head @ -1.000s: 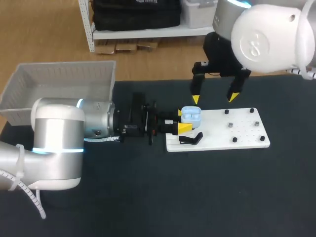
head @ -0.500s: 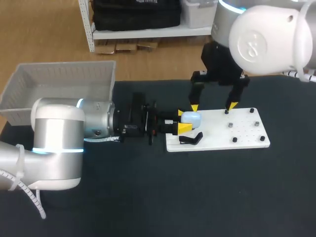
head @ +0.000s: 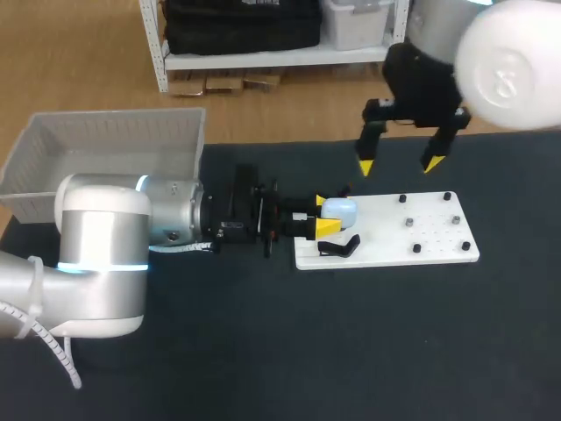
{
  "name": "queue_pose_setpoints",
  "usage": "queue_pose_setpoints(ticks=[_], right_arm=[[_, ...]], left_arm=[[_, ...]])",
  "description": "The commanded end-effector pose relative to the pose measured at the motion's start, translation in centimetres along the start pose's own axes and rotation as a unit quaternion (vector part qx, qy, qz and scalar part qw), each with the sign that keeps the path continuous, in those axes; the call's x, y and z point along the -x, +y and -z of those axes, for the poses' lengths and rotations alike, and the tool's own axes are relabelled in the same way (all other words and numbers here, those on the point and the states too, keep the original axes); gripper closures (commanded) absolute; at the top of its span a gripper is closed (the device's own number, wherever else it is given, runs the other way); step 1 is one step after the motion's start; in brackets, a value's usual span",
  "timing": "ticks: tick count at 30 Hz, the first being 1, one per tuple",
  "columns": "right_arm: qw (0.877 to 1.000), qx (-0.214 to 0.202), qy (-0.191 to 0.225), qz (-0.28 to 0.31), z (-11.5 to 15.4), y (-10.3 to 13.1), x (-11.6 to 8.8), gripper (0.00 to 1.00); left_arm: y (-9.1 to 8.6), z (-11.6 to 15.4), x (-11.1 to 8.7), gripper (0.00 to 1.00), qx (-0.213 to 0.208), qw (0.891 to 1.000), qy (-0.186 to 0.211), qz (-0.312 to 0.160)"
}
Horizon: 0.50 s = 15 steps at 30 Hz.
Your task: Pick up each earbud case from the left stands, insert the matching earbuds, close the lid, and place the case in the box.
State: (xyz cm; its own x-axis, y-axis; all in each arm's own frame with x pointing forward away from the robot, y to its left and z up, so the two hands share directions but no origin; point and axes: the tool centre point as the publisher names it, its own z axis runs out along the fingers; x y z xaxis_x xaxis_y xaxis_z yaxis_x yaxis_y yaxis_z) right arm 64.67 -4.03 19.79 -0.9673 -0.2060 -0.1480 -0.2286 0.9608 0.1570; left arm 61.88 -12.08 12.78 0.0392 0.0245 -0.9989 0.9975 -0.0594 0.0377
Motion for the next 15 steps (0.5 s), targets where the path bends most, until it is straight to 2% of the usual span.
queue_pose_setpoints(ticks=[1,7,15], right_arm=[[0.997,-0.004,-0.072,0.005,1.3,-1.1,-3.1,0.0],[0.997,-0.006,-0.08,-0.002,1.5,-1.7,-3.6,0.0],[0.997,-0.006,-0.08,-0.002,1.5,-1.7,-3.6,0.0]], left_arm=[[-0.1,0.5,0.3,1.0,0.008,1.0,0.0,-0.006],[0.3,3.4,2.6,1.0,0.035,0.999,0.006,-0.029],[0.7,7.8,5.5,1.0,0.071,0.995,0.043,-0.063]])
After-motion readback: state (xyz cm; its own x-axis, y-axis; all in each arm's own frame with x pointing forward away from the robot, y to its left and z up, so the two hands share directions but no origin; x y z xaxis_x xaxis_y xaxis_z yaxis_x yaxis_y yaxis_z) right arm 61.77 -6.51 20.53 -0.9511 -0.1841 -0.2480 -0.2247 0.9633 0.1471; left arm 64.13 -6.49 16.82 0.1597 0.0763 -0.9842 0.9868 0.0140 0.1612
